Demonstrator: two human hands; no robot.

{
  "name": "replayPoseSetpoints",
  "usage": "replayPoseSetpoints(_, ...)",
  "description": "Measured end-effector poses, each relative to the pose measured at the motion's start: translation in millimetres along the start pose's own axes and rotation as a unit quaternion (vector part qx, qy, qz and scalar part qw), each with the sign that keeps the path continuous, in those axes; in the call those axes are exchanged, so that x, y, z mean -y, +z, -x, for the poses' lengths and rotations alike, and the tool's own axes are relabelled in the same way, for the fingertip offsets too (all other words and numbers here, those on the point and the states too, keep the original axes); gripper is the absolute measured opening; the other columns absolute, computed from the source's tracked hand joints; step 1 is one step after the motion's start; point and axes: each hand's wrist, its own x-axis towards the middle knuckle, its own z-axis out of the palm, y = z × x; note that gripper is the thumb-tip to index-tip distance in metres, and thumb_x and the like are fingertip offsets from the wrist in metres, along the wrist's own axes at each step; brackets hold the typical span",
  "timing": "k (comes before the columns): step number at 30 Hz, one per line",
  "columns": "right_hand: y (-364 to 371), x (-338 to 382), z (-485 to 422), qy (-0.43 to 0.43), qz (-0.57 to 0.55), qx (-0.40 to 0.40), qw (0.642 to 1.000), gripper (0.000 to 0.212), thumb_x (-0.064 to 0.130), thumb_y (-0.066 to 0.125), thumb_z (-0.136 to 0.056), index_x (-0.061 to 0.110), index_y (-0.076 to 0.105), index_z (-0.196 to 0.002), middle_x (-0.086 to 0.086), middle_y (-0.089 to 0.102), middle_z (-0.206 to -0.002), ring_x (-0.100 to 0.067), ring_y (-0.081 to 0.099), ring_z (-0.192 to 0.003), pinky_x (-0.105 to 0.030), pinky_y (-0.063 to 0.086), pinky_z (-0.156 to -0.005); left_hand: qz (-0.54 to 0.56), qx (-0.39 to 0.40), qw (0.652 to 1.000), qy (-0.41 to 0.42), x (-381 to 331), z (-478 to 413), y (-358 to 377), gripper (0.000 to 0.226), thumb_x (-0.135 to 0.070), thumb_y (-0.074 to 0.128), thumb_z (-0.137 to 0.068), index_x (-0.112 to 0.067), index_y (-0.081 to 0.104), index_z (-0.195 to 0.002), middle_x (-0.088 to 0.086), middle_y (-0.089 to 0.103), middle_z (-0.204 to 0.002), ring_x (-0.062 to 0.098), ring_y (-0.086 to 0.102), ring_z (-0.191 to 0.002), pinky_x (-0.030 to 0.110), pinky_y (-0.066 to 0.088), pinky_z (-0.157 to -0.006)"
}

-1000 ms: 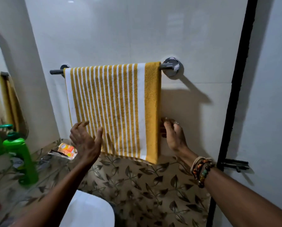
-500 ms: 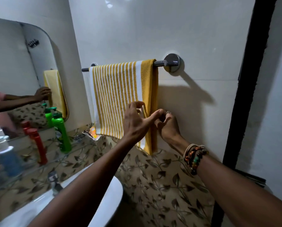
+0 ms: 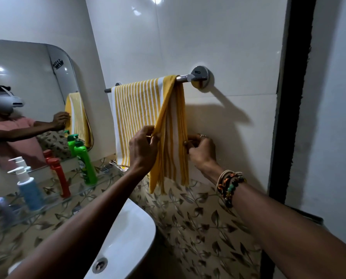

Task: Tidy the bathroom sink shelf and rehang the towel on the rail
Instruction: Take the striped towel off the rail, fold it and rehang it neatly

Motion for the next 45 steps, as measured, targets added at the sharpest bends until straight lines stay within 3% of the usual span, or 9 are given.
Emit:
replayPoseSetpoints(5, 4, 3, 4, -0.002, -0.018, 0.003, 1.000, 0.027, 0.003, 0.069, -0.087, 0.023, 0.070, -0.104, 0.003, 0.074, -0.091, -0.016, 0.072, -0.087, -0.043, 0.061, -0.082, 0.030, -0.035, 0.999, -0.011, -3, 5, -3, 0.031, -0.009, 0.067, -0.089, -0.015, 0.056, -0.117, -0.002, 0.064, -0.092, 0.009, 0.065, -0.069, 0.035, 0.058, -0.063)
replayPoseSetpoints(11, 9, 7, 10, -0.037, -0.002, 0.058, 0.998, 0.054, 0.033, 0.089, -0.068, 0.024, 0.065, -0.116, 0.006, 0.075, -0.097, -0.009, 0.071, -0.088, -0.032, 0.060, -0.080, 0.063, 0.013, 0.997, -0.039, -10, 7, 11, 0.036, -0.005, 0.065, -0.087, -0.020, 0.048, -0.116, 0.000, 0.062, -0.097, 0.013, 0.067, -0.070, 0.040, 0.059, -0.056)
replayPoseSetpoints(14, 13, 7, 12, -0.052, -0.004, 0.051, 0.997, 0.039, 0.033, 0.086, -0.073, 0.028, 0.066, -0.106, 0.008, 0.076, -0.093, -0.006, 0.072, -0.086, -0.029, 0.060, -0.076, 0.056, 0.024, 0.997, -0.036, -11, 10, 19, 0.039, -0.004, 0.068, -0.084, -0.019, 0.049, -0.114, 0.001, 0.065, -0.098, 0.004, 0.065, -0.068, 0.019, 0.053, -0.050)
replayPoseSetpoints(21, 11, 1, 9, -0.025, -0.028, 0.063, 0.997, 0.025, 0.013, 0.076, -0.080, 0.031, 0.065, -0.094, 0.004, 0.074, -0.089, -0.016, 0.072, -0.085, -0.035, 0.061, -0.078, -0.014, 0.017, 1.000, 0.021, -3, 13, 21, 0.049, -0.005, 0.068, -0.082, -0.015, 0.046, -0.124, 0.002, 0.053, -0.116, 0.019, 0.061, -0.076, 0.040, 0.053, -0.061)
replayPoseSetpoints(25, 12, -3, 7, -0.016, -0.054, 0.094, 0.994, 0.017, 0.011, 0.069, -0.088, 0.015, 0.073, -0.105, -0.003, 0.076, -0.099, -0.020, 0.073, -0.093, -0.043, 0.060, -0.087, 0.008, 0.059, 0.997, -0.042, -7, 9, 22, 0.057, -0.021, 0.077, -0.078, -0.020, 0.043, -0.124, -0.002, 0.063, -0.107, 0.019, 0.066, -0.081, 0.042, 0.057, -0.067)
replayPoseSetpoints(30, 9, -6, 5, 0.001, -0.037, 0.061, 0.997, 0.014, 0.010, 0.068, -0.090, 0.023, 0.074, -0.091, 0.003, 0.076, -0.093, -0.015, 0.072, -0.088, -0.039, 0.060, -0.086, -0.054, 0.026, 0.997, -0.048, 1, 10, 16, 0.051, -0.004, 0.060, -0.080, -0.019, 0.043, -0.126, 0.005, 0.066, -0.096, 0.026, 0.064, -0.075, 0.039, 0.053, -0.061)
replayPoseSetpoints(35, 7, -9, 1, 0.028, -0.043, 0.070, 0.996, 0.017, 0.011, 0.062, -0.096, 0.013, 0.076, -0.105, -0.001, 0.076, -0.101, -0.019, 0.071, -0.095, -0.040, 0.059, -0.090, -0.111, 0.014, 0.992, 0.065, 22, 10, 3, 0.082, 0.012, 0.048, -0.082, -0.030, 0.028, -0.148, 0.014, 0.044, -0.130, 0.020, 0.051, -0.080, 0.018, 0.034, -0.049)
replayPoseSetpoints(42, 13, -9, 6, 0.034, -0.086, 0.090, 0.992, 0.021, 0.009, 0.059, -0.098, 0.024, 0.070, -0.087, 0.011, 0.071, -0.081, -0.003, 0.065, -0.072, -0.012, 0.047, -0.055, -0.128, 0.104, 0.979, 0.118, 12, 20, 9, 0.056, -0.004, 0.040, -0.094, -0.028, 0.044, -0.145, 0.021, 0.028, -0.147, 0.022, 0.053, -0.085, 0.014, 0.033, -0.047)
replayPoseSetpoints(45, 12, -9, 9, 0.034, -0.099, 0.111, 0.988, 0.026, 0.008, 0.059, -0.097, 0.025, 0.072, -0.082, 0.013, 0.072, -0.077, 0.007, 0.066, -0.064, -0.006, 0.045, -0.051, -0.108, 0.122, 0.984, 0.078, 6, 20, 15, 0.027, -0.025, 0.054, -0.095, -0.017, 0.067, -0.117, 0.015, 0.038, -0.140, 0.023, 0.057, -0.096, 0.013, 0.034, -0.053)
